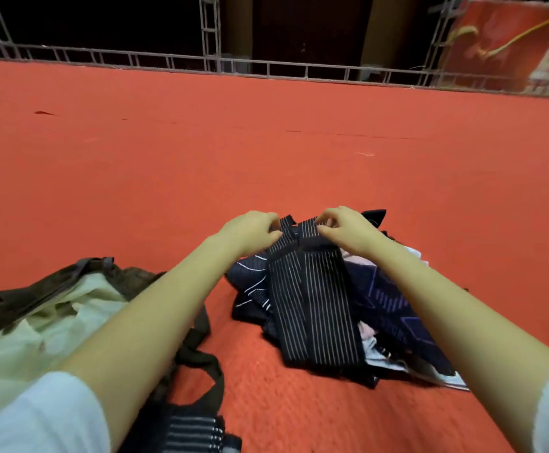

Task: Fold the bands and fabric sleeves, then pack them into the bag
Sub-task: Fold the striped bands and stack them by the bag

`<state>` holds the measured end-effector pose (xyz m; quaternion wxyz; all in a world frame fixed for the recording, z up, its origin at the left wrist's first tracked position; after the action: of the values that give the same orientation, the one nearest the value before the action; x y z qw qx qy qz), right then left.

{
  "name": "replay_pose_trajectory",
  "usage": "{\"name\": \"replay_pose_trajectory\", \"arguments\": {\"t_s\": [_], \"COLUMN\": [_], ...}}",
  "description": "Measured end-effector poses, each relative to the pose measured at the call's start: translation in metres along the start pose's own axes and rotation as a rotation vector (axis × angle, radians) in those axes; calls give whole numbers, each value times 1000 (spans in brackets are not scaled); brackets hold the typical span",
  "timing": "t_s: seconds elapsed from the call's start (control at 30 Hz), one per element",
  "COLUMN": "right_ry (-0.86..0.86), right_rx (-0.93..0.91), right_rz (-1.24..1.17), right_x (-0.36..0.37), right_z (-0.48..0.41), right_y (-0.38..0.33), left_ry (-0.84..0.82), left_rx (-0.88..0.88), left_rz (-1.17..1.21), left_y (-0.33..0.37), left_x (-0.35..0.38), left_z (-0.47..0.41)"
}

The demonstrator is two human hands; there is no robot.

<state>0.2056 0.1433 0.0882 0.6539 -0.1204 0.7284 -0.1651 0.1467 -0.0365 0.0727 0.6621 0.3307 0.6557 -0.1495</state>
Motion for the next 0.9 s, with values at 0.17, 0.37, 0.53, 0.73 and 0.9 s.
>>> {"name": "replay_pose_trajectory", "arguments": {"t_s": [0.17, 0.37, 0.53, 0.73, 0.9], "right_ry": [17, 18, -9, 53, 172], "right_rx": [137, 228, 360, 331, 241], "right_rz": [-90, -25, 29, -461, -713], "right_x": [-4, 25, 46, 42, 28], "right_z": [-60, -106, -127, -120, -104], "right_y": [35, 61, 80, 91, 79], "left_ry": [99, 106, 36, 137, 213], "left_rx": [-92, -238, -287, -316, -366], "left_rz": [200, 455, 561, 1018, 1304], "left_y": [-5, -14, -10, -14, 0], "left_x": [27, 76, 107, 111, 90], "left_z": [-73, -130, -150, -152, -143]}}
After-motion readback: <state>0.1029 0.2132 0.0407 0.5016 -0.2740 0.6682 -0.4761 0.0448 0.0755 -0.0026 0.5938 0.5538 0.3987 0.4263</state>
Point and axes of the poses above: each hand's wrist, its own z-axis away from the middle knuckle, its own x-axis out of the palm, y = z × x, the point moved 3 cm from there along -z, towards the middle knuckle, and after that the axes turned 4 degrees about x, right-handed, at the moved point
